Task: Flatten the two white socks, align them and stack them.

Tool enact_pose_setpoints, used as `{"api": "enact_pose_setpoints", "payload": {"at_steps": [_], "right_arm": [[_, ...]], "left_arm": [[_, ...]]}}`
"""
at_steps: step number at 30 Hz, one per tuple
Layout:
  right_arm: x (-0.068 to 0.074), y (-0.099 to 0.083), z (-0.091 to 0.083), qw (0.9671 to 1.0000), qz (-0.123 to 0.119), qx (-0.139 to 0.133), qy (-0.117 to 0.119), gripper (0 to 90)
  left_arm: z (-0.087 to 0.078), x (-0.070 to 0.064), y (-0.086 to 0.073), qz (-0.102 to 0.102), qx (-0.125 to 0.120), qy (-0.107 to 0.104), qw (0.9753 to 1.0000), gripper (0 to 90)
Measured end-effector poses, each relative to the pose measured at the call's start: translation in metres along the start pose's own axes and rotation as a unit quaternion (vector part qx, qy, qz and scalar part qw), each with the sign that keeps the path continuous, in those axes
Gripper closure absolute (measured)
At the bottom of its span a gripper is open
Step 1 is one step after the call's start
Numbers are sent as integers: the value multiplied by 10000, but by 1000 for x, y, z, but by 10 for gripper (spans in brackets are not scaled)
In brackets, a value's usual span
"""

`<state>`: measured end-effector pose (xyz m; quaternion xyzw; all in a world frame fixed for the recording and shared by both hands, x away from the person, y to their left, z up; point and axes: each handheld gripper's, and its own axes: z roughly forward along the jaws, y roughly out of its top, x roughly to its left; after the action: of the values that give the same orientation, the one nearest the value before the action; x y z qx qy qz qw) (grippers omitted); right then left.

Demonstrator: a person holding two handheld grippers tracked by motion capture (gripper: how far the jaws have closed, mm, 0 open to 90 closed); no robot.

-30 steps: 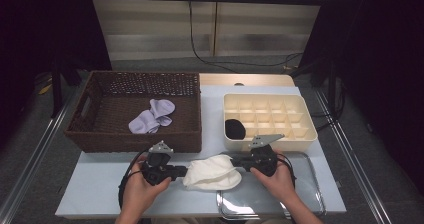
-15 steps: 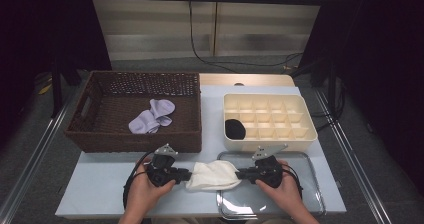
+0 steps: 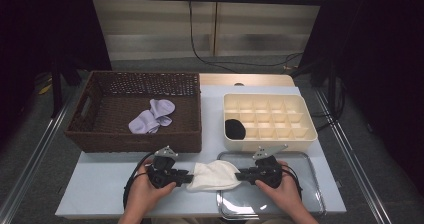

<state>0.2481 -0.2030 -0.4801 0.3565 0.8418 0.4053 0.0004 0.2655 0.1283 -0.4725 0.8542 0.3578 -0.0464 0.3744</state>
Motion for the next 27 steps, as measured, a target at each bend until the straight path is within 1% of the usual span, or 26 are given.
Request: {"api": "enact_pose_setpoints", "payload": {"at_steps": [1,2,4,5,6,7,8,9,10,11,12,13,14,15,16,17,18,19,20,21,22,23,25,26,27], "right_arm": [[-1,2,1,10000,50,-41,18,873],[-2,4,2,9999,66,-73,39,875],[-3,6,3,9999,97,-81,31,875],[-3,10,5,9998,108,-167,65,875],[-3,10,5,9998,108,-167,65,875],[-3,14,6,9997,109,-216,72,875],[-2,22,8,9994,86,-333,108,875],[-1,27,10,9992,57,-373,132,875],[0,33,12,9992,21,-376,156,875],[0,33,12,9992,21,-376,156,875],[1,41,19,9995,-66,-304,103,864],[1,41,19,9995,-66,-304,103,864],[0,43,27,9995,-18,-280,110,791],[0,44,29,9996,-19,-267,121,770],[1,43,30,9996,-46,-262,98,755],[1,43,30,9996,-46,-262,98,755],[2,42,29,9996,-55,-285,38,745],[2,42,28,9995,-49,-310,13,745],[2,41,26,9995,-19,-323,36,747],[2,40,24,9993,-7,-363,52,790],[2,40,24,9993,-7,-363,52,790],[2,40,23,9994,-40,-343,58,788],[4,38,21,9994,-37,-349,37,775],[4,37,21,9992,-67,-383,15,758],[3,34,17,9990,-2,-438,-16,768]], "left_arm": [[-2,-3,2,102,100,142,9998,798],[-2,-3,2,102,100,142,9998,804],[-8,-4,5,159,114,328,9993,808],[-17,-1,6,120,-13,436,9990,809],[-17,-1,6,120,-13,436,9990,809],[-22,1,6,41,-170,499,9986,809],[-27,5,6,-23,-223,521,9984,809],[-32,8,6,-111,-273,532,9981,809],[-38,14,5,-233,-373,583,9973,809],[-38,14,5,-233,-373,583,9973,807],[-39,19,3,-345,-450,630,9964,803],[-39,19,3,-345,-450,630,9964,796],[-37,21,2,-344,-438,621,9965,781],[-37,24,0,-290,-475,646,9964,753],[-38,24,0,-281,-538,683,9958,711],[-38,24,0,-281,-538,683,9958,688],[-40,25,-1,-292,-537,684,9958,688],[-43,25,-1,-308,-588,721,9952,671],[-46,25,-1,-309,-659,766,9944,653],[-48,25,-2,-336,-629,790,9943,653],[-50,26,-2,-376,-579,786,9945,653],[-50,25,-3,-386,-604,782,9944,650],[-49,24,-5,-421,-502,673,9956,668],[-48,23,-6,-423,-467,691,9956,669],[-45,21,-7,-396,-356,684,9962,672]]}}
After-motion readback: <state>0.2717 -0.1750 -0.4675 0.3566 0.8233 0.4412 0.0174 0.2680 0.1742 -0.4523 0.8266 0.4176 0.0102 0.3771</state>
